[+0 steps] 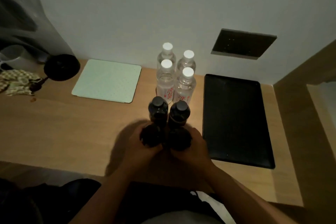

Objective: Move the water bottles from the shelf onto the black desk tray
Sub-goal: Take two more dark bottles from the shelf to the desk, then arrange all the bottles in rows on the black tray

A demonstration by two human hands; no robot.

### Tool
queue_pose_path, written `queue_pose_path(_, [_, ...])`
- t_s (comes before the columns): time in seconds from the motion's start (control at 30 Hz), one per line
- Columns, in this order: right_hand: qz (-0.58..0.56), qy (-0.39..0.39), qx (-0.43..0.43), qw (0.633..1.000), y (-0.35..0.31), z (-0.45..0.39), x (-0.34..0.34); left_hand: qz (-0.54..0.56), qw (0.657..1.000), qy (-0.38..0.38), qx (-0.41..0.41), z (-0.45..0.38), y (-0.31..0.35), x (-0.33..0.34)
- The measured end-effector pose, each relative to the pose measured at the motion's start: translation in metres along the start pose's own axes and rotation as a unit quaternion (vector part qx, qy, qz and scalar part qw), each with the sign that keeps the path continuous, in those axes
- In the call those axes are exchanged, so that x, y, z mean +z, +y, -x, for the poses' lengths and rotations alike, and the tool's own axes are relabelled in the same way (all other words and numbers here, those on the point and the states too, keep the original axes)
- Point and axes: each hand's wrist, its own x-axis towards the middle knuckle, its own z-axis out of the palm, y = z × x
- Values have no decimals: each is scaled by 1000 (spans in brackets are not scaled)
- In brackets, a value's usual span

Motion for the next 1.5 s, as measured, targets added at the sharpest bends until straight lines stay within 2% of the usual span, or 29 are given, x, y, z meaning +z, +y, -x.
queue_pose_path(0.23, [6,-26,14,1000,-1,-7,7,61,997,-37,-22,1,-5,4])
queue_pose_path(0.47, [108,-89,-26,990,-12,-3,-31,55,997,10,46,2,29,-13])
queue_pose_path(0.57, [122,-122,11,985,-10,-7,-59,57,994,57,79,-4,53,-18])
queue_pose_path(0.73, [19,22,6,1000,-24,-25,-108,28,978,129,162,-37,113,-14])
queue_pose_path(0.87, [-35,72,-49,996,-70,-35,-144,16,970,114,214,-75,165,-3])
queue_pose_path(0.93, [-42,77,-84,993,-93,-37,-159,-31,968,86,234,-102,183,3])
queue_pose_path(1.03, [-45,76,-122,989,-117,-40,-176,-168,953,35,249,-142,201,13])
queue_pose_path(1.17, [-71,86,-139,984,-131,-48,-196,-353,912,-28,208,-181,209,26])
queue_pose_path(1.27, [-93,87,-126,984,-128,-57,-208,-441,879,-80,166,-198,203,33])
queue_pose_path(1.37, [-84,78,-110,987,-118,-68,-211,-492,848,-110,163,-200,194,37])
queue_pose_path(1.5, [-53,64,-84,993,-104,-86,-204,-476,854,-88,193,-194,192,35])
